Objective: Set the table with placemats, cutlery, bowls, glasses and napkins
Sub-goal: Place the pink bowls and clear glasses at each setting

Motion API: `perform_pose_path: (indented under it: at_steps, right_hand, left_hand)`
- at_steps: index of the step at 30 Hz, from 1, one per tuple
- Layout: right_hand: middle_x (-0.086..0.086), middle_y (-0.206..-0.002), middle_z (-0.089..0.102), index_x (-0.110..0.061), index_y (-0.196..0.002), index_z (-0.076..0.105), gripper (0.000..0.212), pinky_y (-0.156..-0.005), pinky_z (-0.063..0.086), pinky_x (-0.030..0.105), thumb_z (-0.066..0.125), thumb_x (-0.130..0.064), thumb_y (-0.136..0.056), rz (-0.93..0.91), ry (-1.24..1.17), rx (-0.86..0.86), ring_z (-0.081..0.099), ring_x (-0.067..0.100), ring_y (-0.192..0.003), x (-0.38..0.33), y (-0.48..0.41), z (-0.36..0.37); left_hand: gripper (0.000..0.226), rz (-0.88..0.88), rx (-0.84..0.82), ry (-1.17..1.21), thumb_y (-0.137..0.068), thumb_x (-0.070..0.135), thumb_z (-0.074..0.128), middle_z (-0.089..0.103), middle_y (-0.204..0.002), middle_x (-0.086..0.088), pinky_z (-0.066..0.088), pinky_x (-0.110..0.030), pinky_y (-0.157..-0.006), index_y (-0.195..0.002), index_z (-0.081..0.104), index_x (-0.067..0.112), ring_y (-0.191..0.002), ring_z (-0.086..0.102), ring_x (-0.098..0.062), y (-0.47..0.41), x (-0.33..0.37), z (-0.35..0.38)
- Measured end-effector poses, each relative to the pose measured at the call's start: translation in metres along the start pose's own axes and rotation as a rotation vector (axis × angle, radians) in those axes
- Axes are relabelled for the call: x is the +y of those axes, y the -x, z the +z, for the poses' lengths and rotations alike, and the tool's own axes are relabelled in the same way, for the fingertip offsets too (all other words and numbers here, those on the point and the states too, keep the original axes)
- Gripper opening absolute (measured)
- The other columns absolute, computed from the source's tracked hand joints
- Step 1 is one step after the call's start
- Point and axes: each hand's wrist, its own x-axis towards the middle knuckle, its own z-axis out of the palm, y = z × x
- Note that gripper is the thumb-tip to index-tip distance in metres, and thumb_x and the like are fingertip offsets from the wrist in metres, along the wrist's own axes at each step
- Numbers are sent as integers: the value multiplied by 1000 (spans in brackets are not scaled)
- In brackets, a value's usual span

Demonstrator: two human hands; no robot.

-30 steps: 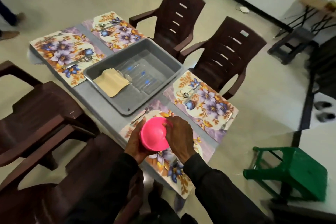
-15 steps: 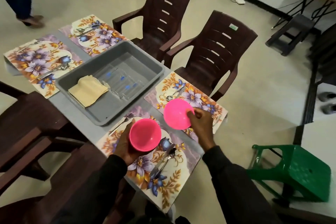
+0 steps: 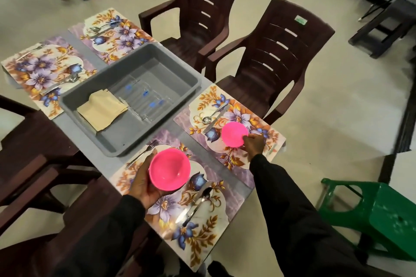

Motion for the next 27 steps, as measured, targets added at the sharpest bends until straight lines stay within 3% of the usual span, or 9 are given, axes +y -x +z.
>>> perform_pose_path:
  at_steps: [3,6,8,11,13,17,20,24,27]
  right_hand:
    - [15,-110,73,1,-117,71,27,-85,58,36,65,-13,-95,14,13,-6,68,28,-100,0,-10,8]
    - [13,-112,74,-2,-120,70,29,-87,61,46,67,-16,-95,35,-4,-25,71,29,-95,4,-19,14]
    - [13,-107,75,-3,-116,72,27,-87,61,46,67,-18,-95,35,1,-36,72,28,-92,8,-24,16]
    - [10,-96,75,-4,-112,74,24,-86,61,50,67,-19,-95,39,-30,-55,73,29,-89,12,-25,12]
    - [11,-89,74,-10,-95,76,12,-86,60,53,66,-17,-94,16,-66,-25,72,33,-90,7,-10,7]
    - [16,-88,72,-15,-80,73,19,-87,58,57,63,-12,-96,-110,-163,91,68,41,-95,-3,38,-10]
    - [17,-92,75,-13,-94,76,10,-82,62,46,67,-12,-97,-146,-282,-212,72,36,-86,-10,87,-20]
    - [20,-94,75,0,-107,75,25,-76,63,42,65,-21,-100,-324,-141,-647,72,30,-80,-27,154,-10]
    - [-3,-93,77,-14,-106,77,31,-73,60,25,72,-41,-92,-596,192,-651,73,10,-81,-31,182,11]
  left_hand:
    - [103,24,28,-2,-54,46,98,57,-143,-22,36,-77,-104,-143,57,16,-131,53,-48,-3,2,-3]
    - [77,-1,20,12,-77,48,83,58,-142,-23,35,-76,-106,-141,58,15,-130,54,-47,-5,0,-2]
    - [62,-22,31,24,-88,47,69,61,-139,-22,40,-76,-101,-139,60,15,-127,57,-46,-7,-1,0]
    - [59,-16,10,37,-91,47,67,59,-142,-21,45,-75,-95,-141,59,17,-129,56,-45,-8,-5,4]
    - [59,-32,1,57,-93,49,64,57,-144,-20,42,-75,-99,-143,58,18,-131,54,-45,-8,-7,6]
    - [56,-99,-30,69,-95,51,61,59,-140,-21,34,-77,-105,-140,60,18,-126,57,-47,-6,-9,15]
    - [49,-92,-33,52,-97,50,58,66,-127,-23,45,-74,-92,-130,65,14,-115,62,-46,2,-8,22]
    - [44,-68,-35,23,-98,49,56,66,-121,-23,54,-65,-82,-123,66,13,-112,61,-44,17,-9,27]
    - [43,-36,-15,-68,-100,51,53,68,-112,-20,59,-58,-77,-119,68,16,-104,64,-41,24,-10,27]
